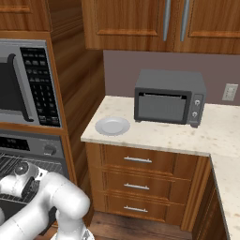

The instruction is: Take the fish from the oven and place it on the plate on the counter.

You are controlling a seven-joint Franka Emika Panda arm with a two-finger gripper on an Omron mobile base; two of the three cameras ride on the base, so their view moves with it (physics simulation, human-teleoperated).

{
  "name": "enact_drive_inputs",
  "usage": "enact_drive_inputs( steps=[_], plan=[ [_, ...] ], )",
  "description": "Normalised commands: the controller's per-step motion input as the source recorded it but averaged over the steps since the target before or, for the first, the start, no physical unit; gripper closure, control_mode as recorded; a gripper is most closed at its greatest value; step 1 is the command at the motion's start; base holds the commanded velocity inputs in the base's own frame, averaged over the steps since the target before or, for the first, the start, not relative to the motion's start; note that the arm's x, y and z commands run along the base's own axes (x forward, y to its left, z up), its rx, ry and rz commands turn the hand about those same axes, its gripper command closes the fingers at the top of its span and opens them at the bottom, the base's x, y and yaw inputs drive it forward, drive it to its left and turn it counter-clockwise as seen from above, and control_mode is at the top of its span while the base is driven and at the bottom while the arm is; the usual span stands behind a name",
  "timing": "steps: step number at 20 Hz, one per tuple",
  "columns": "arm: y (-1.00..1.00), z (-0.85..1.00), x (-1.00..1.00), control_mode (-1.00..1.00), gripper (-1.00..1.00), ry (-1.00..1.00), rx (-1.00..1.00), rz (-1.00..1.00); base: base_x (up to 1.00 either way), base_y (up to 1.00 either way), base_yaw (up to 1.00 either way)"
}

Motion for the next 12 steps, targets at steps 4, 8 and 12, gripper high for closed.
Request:
enact_drive_inputs(
  steps=[4,8,12],
  plan=[
    [0.05,-0.07,0.03,-1.00,-1.00,0.00,0.00,0.00,0.00,0.00,0.00],
    [0.02,-0.18,0.08,-1.00,-1.00,0.00,0.00,0.01,0.00,0.00,0.00],
    [0.00,-0.31,0.10,-1.00,-1.00,0.00,0.02,0.08,0.00,0.00,0.00]
  ],
)
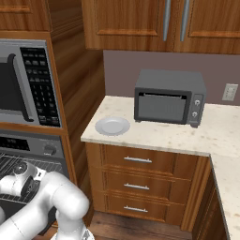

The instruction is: Take the fish from the oven and place it on the plate on the counter.

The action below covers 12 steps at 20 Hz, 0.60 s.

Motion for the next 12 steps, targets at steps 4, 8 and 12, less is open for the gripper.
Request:
enact_drive_inputs(
  steps=[4,8,12],
  plan=[
    [0.00,-0.27,0.13,-1.00,-1.00,0.00,0.02,0.14,0.00,0.00,0.00],
    [0.00,-0.13,0.15,-1.00,-1.00,0.00,0.00,0.13,0.00,0.00,0.00],
    [0.08,-0.03,0.18,-1.00,-1.00,0.00,0.00,0.01,0.00,0.00,0.00]
  ],
)
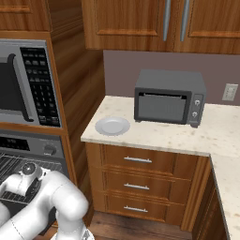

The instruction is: Take the fish from the oven and place it on the plate on the counter.

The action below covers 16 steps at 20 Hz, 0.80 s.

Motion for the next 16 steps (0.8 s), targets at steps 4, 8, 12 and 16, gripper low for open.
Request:
enact_drive_inputs(
  steps=[4,8,12,16],
  plan=[
    [0.15,-0.08,0.24,-1.00,-1.00,0.00,0.00,0.00,0.00,0.00,0.00],
    [0.29,-0.22,0.36,-1.00,-1.00,0.00,0.00,0.00,0.00,0.00,0.00],
    [0.32,-0.31,0.33,-1.00,-1.00,0.00,0.00,0.00,0.00,0.00,0.00],
    [0.07,-0.39,0.20,-1.00,-1.00,0.00,0.00,0.00,0.00,0.00,0.00]
  ],
)
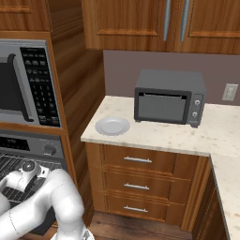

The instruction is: Take the fish from the oven and place it on the plate on the counter.

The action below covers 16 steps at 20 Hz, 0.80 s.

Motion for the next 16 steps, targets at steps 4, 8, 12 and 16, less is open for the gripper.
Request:
enact_drive_inputs(
  steps=[4,8,12,16],
  plan=[
    [0.00,-0.50,0.04,-1.00,-1.00,0.00,0.00,-0.03,0.00,0.00,0.00],
    [0.00,-0.30,0.17,-1.00,-1.00,0.00,0.00,-0.02,0.00,0.00,0.00],
    [0.00,-0.36,0.03,-1.00,-1.00,0.04,0.00,0.00,0.00,0.00,0.00],
    [-0.03,-0.65,-0.02,-1.00,-1.00,0.04,0.00,0.00,0.00,0.00,0.00]
  ],
)
